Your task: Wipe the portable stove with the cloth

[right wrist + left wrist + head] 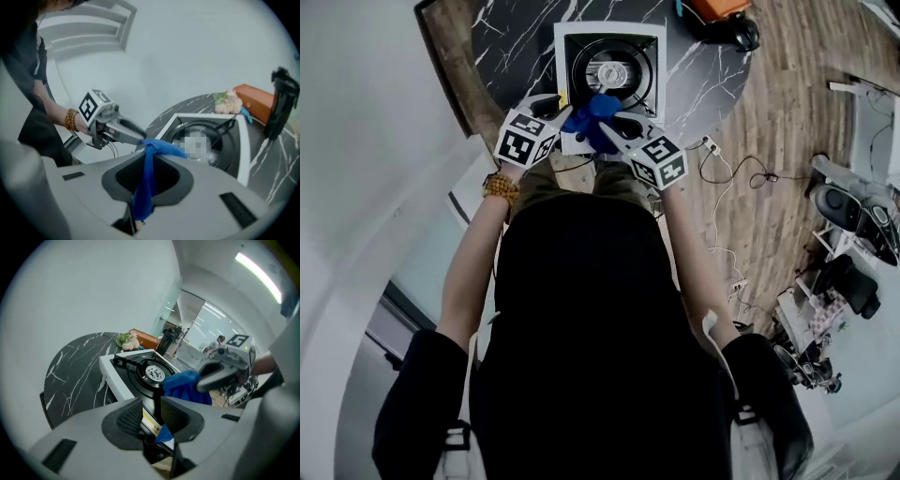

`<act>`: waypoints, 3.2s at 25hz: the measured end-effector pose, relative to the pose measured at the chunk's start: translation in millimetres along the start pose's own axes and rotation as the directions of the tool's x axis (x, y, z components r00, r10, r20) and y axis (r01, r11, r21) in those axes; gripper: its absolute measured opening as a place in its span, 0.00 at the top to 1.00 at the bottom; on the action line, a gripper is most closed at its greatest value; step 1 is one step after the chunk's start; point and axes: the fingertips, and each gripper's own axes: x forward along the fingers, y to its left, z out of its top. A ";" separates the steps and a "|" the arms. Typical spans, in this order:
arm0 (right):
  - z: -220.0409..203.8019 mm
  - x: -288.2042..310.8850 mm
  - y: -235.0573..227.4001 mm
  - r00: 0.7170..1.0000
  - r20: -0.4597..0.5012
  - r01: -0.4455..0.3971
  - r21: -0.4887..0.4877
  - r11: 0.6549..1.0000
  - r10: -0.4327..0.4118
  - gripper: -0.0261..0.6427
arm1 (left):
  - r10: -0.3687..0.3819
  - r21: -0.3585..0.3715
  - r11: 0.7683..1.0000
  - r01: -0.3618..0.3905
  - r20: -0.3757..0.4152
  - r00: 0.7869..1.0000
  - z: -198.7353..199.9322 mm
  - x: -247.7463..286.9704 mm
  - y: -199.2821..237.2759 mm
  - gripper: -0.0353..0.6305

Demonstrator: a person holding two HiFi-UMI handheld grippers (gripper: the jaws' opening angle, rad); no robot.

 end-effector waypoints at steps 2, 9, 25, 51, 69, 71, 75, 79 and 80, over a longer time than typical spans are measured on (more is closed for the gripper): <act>20.2 -36.7 -23.1 0.995 0.097 0.032 -0.044 0.999 -0.028 0.91 | 0.026 0.073 0.997 -0.024 -0.027 0.999 2.1 4.3 -11.5 0.78; 19.3 -90.7 -132.7 0.978 0.101 0.195 -0.141 0.971 -0.182 0.91 | 0.158 0.059 0.986 -0.154 -0.072 0.985 -4.4 26.7 -19.4 0.76; -26.1 -27.0 -136.5 0.973 -0.195 0.062 -0.313 0.948 -0.128 0.91 | 0.329 0.225 0.926 -0.303 -0.089 0.940 -9.7 52.7 -29.8 0.83; 90.8 18.0 -195.5 0.907 -0.396 -0.165 -0.644 0.747 -0.141 0.91 | 0.268 0.141 0.955 -0.262 -0.024 0.963 -10.3 44.0 -22.0 0.91; 105.7 100.3 -152.4 0.829 -0.552 -0.230 -0.486 0.843 -0.092 0.89 | 0.225 0.242 0.941 -0.235 0.071 0.972 -8.1 38.2 -26.9 0.92; 111.2 116.8 -139.5 0.851 -0.519 -0.212 -0.478 0.853 -0.080 0.89 | 0.224 0.232 0.944 -0.235 0.075 0.972 -8.0 39.4 -24.9 0.92; 121.2 134.5 -123.9 0.890 -0.453 -0.175 -0.445 0.878 -0.052 0.89 | 0.228 0.211 0.947 -0.242 0.085 0.970 -6.7 38.6 -23.2 0.92; 132.2 131.5 -110.3 0.905 -0.425 -0.185 -0.434 0.882 -0.020 0.89 | 0.217 0.161 0.961 -0.227 0.077 0.973 -10.3 35.2 -26.0 0.92; 144.8 129.5 -99.0 0.923 -0.386 -0.191 -0.444 0.875 0.005 0.89 | 0.220 0.147 0.962 -0.229 0.081 0.972 -10.1 31.9 -26.8 0.92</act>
